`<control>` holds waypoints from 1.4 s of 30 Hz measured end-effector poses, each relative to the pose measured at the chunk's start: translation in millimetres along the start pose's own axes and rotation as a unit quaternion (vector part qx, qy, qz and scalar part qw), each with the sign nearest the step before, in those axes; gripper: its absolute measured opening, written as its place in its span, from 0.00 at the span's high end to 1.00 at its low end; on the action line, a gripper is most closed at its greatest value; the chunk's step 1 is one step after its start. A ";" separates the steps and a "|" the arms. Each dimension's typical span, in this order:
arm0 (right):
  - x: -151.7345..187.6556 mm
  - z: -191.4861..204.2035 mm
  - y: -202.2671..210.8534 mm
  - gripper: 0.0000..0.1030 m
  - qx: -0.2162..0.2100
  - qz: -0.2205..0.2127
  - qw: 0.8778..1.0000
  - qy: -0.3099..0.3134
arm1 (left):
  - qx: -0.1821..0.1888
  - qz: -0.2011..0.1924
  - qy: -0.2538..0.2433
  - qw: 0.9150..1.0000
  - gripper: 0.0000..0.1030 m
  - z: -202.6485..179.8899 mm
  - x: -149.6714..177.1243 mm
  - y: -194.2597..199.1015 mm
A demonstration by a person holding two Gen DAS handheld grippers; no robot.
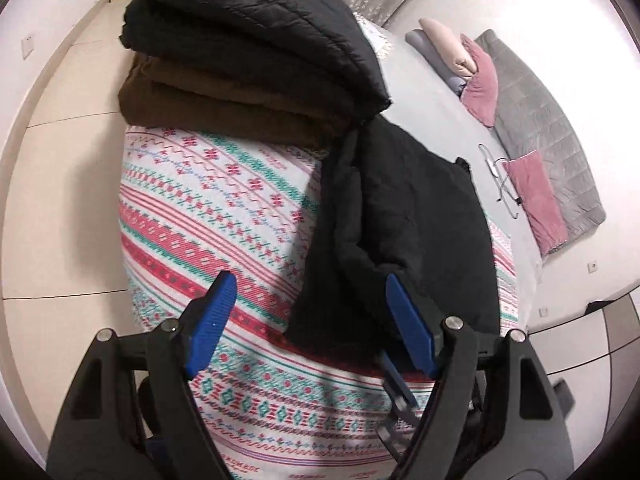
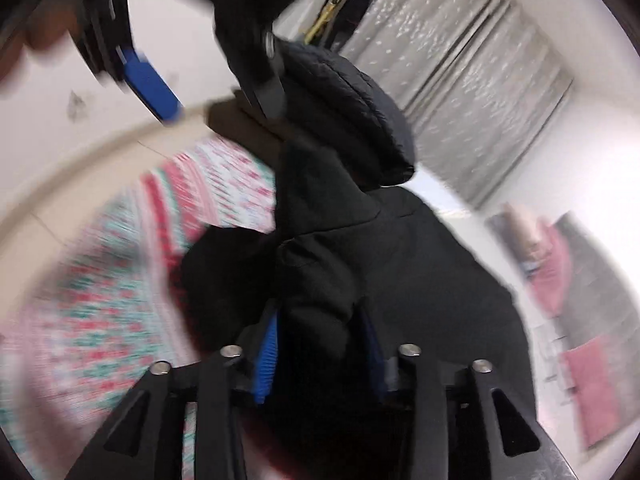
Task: Fold large clothes
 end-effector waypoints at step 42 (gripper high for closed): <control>107.8 -40.5 17.5 0.72 0.256 0.062 0.950 0.168 | -0.095 0.027 -0.125 0.987 0.67 -62.2 29.5 -77.9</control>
Point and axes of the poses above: each gripper's, at about its wrist camera, not at the fingertips, and y roughly against the way its jaws point, z to its left, x to its underside, the point moved 5 cm from there along -y, roughly the way its jaws point, and after that the axes turned 5 degrees about x, right-handed, at the moved point
